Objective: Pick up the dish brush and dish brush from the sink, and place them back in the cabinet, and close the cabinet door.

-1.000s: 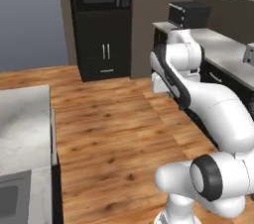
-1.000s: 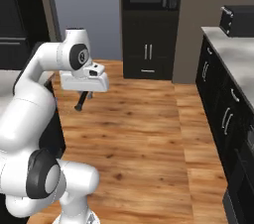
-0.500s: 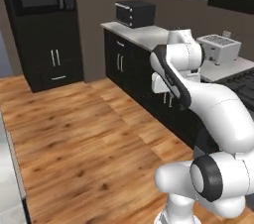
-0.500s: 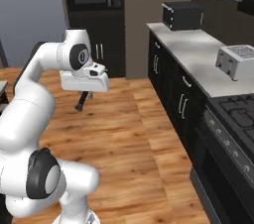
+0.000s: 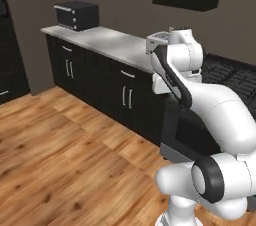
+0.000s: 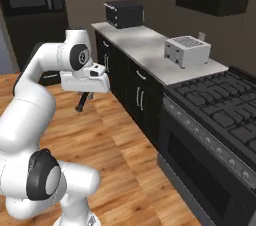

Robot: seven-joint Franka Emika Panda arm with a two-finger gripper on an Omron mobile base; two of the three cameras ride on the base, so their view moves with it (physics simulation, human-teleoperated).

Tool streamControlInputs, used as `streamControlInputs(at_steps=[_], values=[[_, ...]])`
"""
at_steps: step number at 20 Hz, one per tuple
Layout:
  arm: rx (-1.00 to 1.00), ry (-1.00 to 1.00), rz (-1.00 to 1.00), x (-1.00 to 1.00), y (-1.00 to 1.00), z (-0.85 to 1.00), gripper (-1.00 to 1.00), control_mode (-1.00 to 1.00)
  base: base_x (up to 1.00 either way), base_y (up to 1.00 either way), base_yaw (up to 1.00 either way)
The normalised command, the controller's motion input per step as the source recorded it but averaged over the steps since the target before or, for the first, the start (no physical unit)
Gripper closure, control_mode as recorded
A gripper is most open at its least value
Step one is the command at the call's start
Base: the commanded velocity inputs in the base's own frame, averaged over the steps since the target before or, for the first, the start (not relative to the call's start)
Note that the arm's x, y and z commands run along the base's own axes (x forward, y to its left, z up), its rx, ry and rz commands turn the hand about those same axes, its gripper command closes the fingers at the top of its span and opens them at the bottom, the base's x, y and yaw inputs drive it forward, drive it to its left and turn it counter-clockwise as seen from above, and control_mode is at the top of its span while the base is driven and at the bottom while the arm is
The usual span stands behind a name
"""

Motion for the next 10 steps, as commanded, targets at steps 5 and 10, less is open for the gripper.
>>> streamControlInputs(at_steps=[5,10], values=[[0.0,0.0,0.0,0.0,0.0,0.0,1.0,1.0,0.28,0.0,-0.5],[0.0,0.0,0.0,0.0,0.0,0.0,1.0,1.0,0.3,0.0,-0.5]])
